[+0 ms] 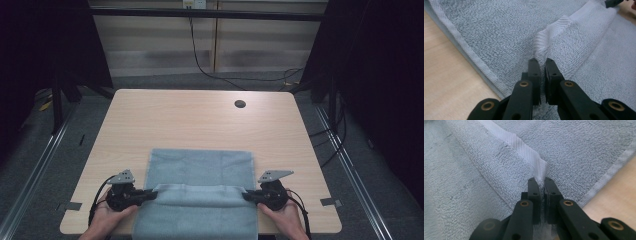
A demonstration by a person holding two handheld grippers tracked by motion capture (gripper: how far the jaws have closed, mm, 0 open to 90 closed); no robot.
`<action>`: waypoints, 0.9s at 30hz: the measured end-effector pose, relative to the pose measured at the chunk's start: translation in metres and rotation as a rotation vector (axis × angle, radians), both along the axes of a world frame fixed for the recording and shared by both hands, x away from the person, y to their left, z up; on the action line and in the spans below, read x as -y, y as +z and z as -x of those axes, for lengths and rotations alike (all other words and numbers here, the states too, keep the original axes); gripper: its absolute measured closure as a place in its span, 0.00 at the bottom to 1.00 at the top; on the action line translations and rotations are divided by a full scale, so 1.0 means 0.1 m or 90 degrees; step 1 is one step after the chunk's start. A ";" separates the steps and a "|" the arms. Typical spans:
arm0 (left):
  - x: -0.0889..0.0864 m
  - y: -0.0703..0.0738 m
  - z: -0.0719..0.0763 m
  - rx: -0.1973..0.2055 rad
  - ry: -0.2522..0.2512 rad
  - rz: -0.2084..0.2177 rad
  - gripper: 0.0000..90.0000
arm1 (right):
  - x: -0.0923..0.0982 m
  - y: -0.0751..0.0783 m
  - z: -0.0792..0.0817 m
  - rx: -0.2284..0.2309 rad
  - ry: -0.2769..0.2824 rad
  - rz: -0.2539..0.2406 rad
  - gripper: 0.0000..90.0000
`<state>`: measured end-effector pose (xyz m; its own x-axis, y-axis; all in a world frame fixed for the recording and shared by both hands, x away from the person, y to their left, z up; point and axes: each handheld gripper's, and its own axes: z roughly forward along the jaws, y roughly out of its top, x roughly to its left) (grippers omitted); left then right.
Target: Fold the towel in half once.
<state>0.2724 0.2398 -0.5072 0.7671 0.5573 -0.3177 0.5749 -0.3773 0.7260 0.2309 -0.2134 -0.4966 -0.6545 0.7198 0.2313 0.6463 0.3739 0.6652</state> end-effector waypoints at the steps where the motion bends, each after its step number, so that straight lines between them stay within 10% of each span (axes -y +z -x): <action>1: 0.01 0.00 -0.05 0.000 0.000 0.000 0.94 | 0.01 0.00 -0.04 0.000 -0.001 0.001 0.96; 27: 0.38 -0.04 -1.48 0.014 0.118 -0.014 0.95 | 0.14 -0.05 -1.60 0.015 -0.129 0.017 0.96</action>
<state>0.4208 0.2022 -0.5109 0.6572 0.6960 -0.2891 0.6205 -0.2819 0.7318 0.3906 -0.2270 -0.5019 -0.5007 0.8429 0.1970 0.6942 0.2551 0.6731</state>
